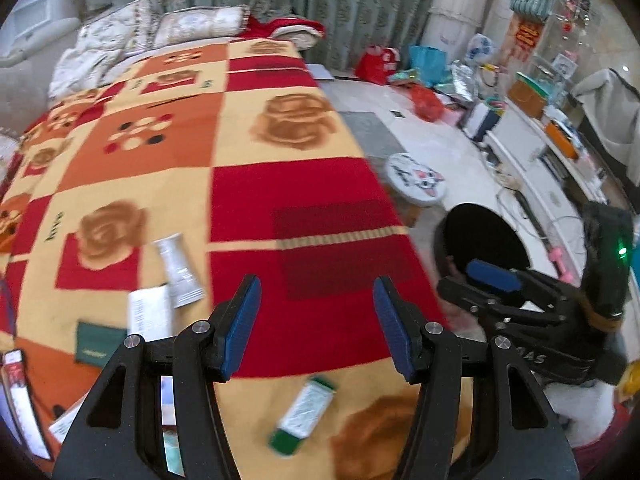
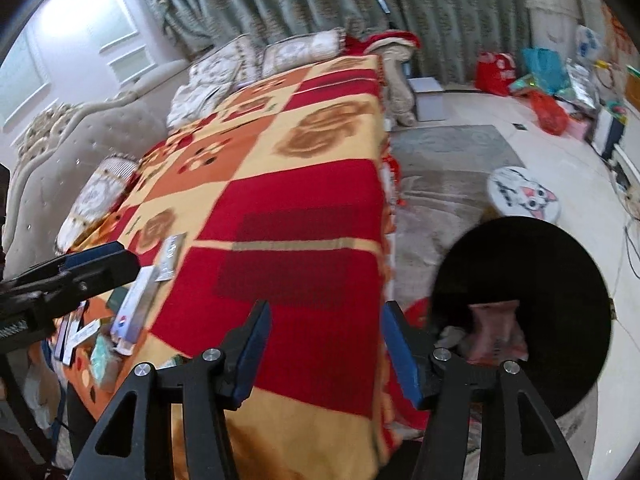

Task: Collect trash
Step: 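Move both tools back over the medicine boxes on the bedspread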

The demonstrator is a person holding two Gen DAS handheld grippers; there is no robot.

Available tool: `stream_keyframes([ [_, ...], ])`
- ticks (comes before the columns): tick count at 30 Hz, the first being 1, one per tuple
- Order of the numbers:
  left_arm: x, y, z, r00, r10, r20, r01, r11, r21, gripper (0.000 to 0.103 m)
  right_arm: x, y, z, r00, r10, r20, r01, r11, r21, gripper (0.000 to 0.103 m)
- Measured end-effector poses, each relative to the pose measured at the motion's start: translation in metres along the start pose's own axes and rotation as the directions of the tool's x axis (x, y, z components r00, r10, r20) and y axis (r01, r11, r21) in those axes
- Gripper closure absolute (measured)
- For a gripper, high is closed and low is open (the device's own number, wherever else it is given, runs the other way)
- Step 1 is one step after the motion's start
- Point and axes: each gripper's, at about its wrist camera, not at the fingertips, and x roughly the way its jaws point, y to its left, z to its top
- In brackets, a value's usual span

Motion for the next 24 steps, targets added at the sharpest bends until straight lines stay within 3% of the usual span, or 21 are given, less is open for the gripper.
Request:
stream_keyframes([
  [5,-0.005,0.029,-0.014,0.998,0.067,0.013,-0.066,0.998,-0.016,0.046,0.011,0.031,0.002,0.999,0.028,-0.018,-0.029,0.999,-0.044,0.048],
  [24,-0.042,0.144,-0.061,0.991,0.127,-0.037,-0.131,0.982,-0.139,0.046,0.049,0.12,0.001,0.989,0.093,-0.116,-0.114,0.976,-0.188,0.046],
])
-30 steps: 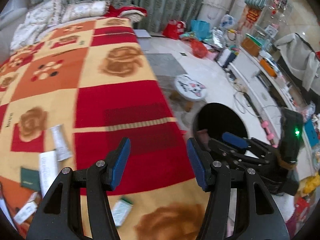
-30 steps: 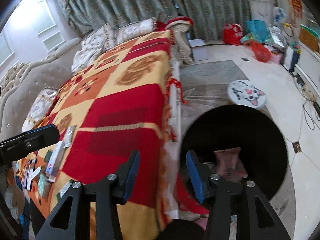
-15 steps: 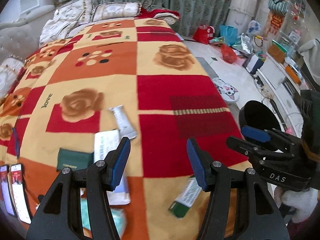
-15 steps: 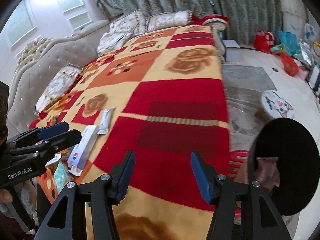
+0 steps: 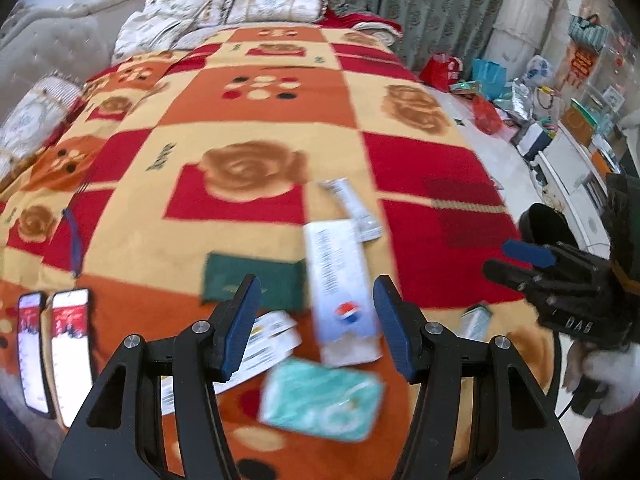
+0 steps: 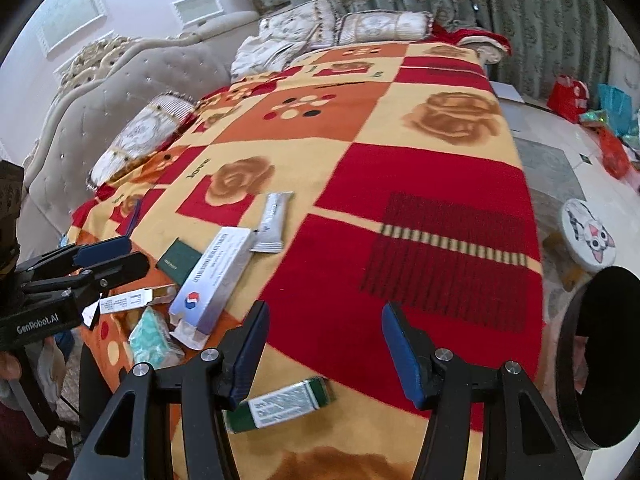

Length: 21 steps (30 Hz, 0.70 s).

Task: Collect trash
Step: 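Move both tools back over the medicine boxes on the bedspread, then grasp the white Levamlodipine box with the right tool while the left grasps the blue-yellow box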

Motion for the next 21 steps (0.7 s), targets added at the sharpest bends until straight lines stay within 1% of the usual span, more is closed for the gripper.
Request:
stream_keyframes([
  [3,-0.004,0.021,-0.01,1.0,0.021,-0.022,-0.022,1.0,-0.014,0.046,0.006,0.007,0.002,1.0,0.011,-0.011,-0.011,1.0,-0.012,0.045],
  [8,-0.012,0.043,-0.029,0.998,0.031,-0.047,-0.032,0.999,-0.028,0.046,0.019,0.019,0.007,0.999,0.029,-0.04,-0.03,0.999,-0.031,0.044],
  [14,-0.01,0.059,-0.054,0.994,0.057,-0.094,-0.057,0.998,0.005,0.046,0.038,0.042,0.011,0.996,0.054,-0.078,-0.059,0.996,-0.064,0.04],
  [16,-0.007,0.063,-0.057,0.993,0.066,-0.101,-0.066,0.998,0.003,0.046,0.045,0.05,0.013,0.994,0.061,-0.088,-0.068,0.995,-0.071,0.038],
  [21,-0.003,0.074,-0.059,0.993,0.064,-0.102,-0.066,0.998,-0.013,0.046,0.067,0.072,0.022,0.99,0.073,-0.117,-0.084,0.993,-0.085,0.037],
])
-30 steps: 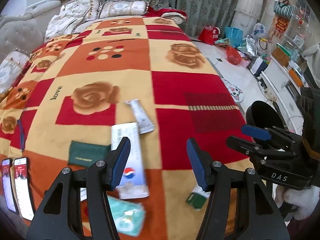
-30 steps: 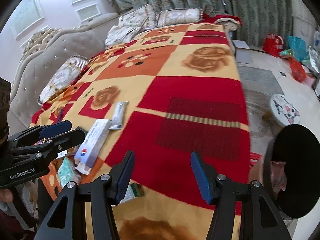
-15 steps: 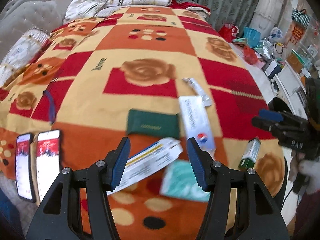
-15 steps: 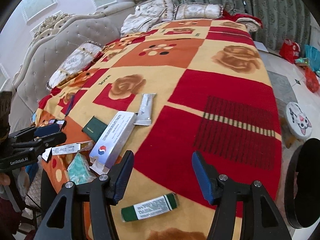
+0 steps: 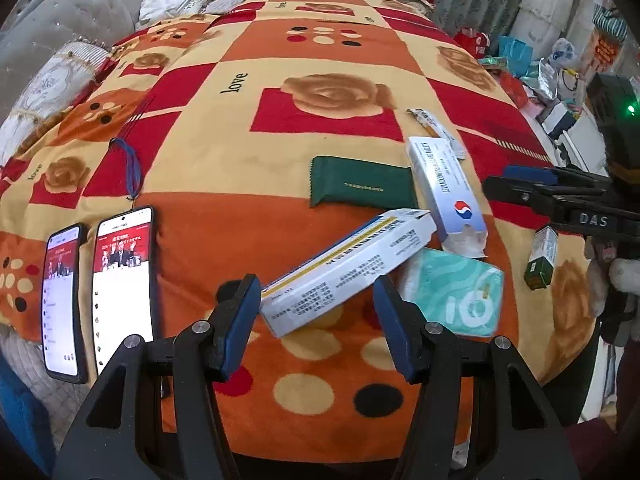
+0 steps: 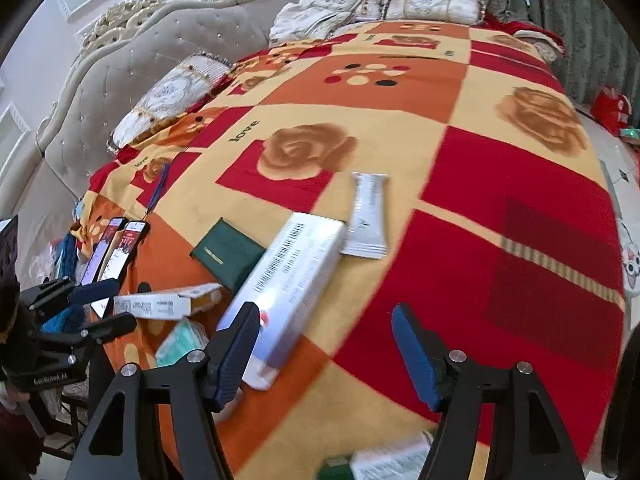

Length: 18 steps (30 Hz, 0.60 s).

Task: Collect trash
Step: 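Grasp the white Levamlodipine box with the right tool while the left grasps the blue-yellow box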

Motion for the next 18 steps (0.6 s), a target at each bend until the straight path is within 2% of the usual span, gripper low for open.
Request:
stream_keyframes([
  [6,-0.006,0.0,-0.001,0.998,-0.056,0.004,0.056,0.998,0.02,0.046,0.029,0.023,0.016,1.0,-0.011,-0.029,0.01,0.999,-0.04,0.036],
  [10,-0.001,-0.003,-0.001,0.998,-0.063,-0.01,0.063,0.997,0.051,0.046,0.049,0.03,0.02,0.997,-0.045,-0.064,0.041,0.997,-0.06,0.035],
  [13,0.005,-0.006,-0.001,0.998,-0.054,-0.023,0.056,0.996,0.07,0.046,0.055,0.027,0.018,0.995,-0.056,-0.087,0.049,0.996,-0.071,0.035],
  [18,0.011,-0.007,0.001,0.998,-0.061,-0.029,0.063,0.995,0.081,0.046,0.043,0.009,0.015,0.995,-0.072,-0.064,0.068,0.996,-0.064,0.035],
])
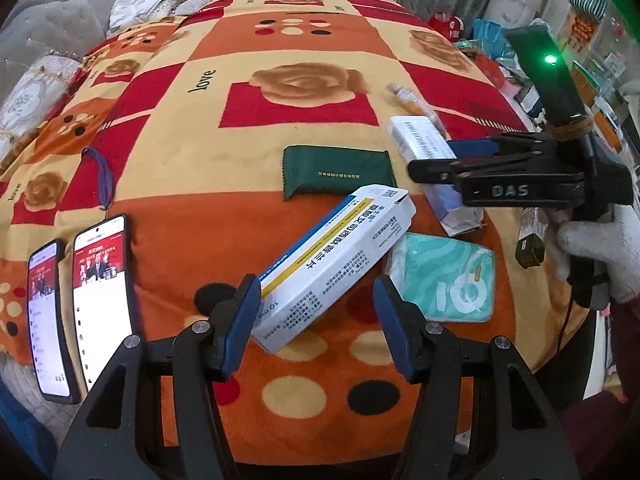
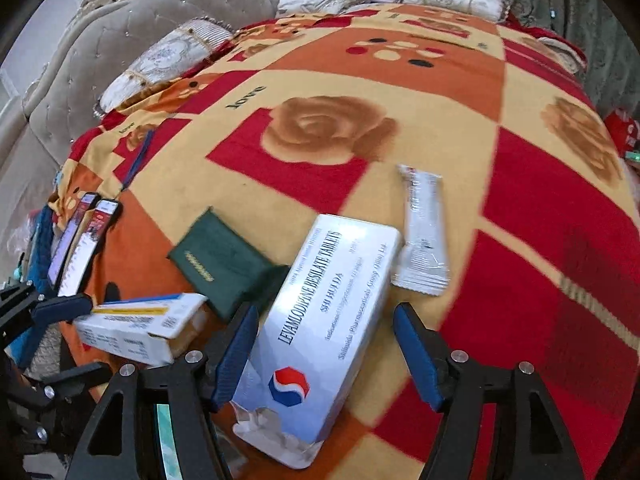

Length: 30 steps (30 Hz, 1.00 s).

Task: Collect trash
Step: 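Grasp the white Levamlodipine box with the right tool while the left grasps the blue-yellow box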

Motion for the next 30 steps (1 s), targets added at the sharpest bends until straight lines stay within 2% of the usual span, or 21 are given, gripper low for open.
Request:
stream_keyframes([
  [5,0.015,0.003,0.007,1.0,-0.001,-0.023,0.001,1.0,-0.018,0.046,-0.01,-0.018,0.0,0.999,-0.031,0.013,0.031,0.999,0.039,0.036],
  [10,0.022,0.002,0.013,1.0,0.01,-0.02,-0.01,0.999,-0.033,0.045,-0.013,-0.024,-0.005,0.996,-0.086,0.001,0.086,0.996,0.02,0.035],
  [14,0.028,0.003,0.017,0.999,0.028,-0.021,-0.03,0.998,-0.059,0.043,-0.015,-0.031,-0.007,1.0,-0.023,0.007,0.023,0.998,0.067,0.035],
  [17,0.035,0.004,0.023,0.999,0.042,-0.017,-0.044,0.996,-0.083,0.043,-0.011,-0.025,-0.006,0.999,-0.038,0.001,0.038,0.998,0.052,0.035],
  [20,0.051,0.008,0.027,0.997,0.05,-0.057,-0.057,0.99,-0.13,0.043,-0.007,-0.021,-0.005,0.999,-0.036,-0.006,0.037,0.998,0.042,0.035],
  [24,0.038,0.011,0.026,1.0,0.015,-0.015,-0.017,0.99,-0.139,0.043,-0.009,-0.02,-0.006,0.999,-0.035,-0.001,0.035,0.999,0.032,0.035],
  [26,0.034,0.013,0.025,0.999,0.04,-0.005,-0.04,0.989,-0.142,0.043,-0.007,-0.021,-0.006,1.0,-0.031,0.001,0.031,0.999,0.036,0.035],
  [30,0.044,0.022,0.024,0.999,0.031,-0.034,-0.037,0.983,-0.179,0.043,-0.003,-0.02,-0.007,0.999,-0.032,0.017,0.031,0.999,0.042,0.035],
])
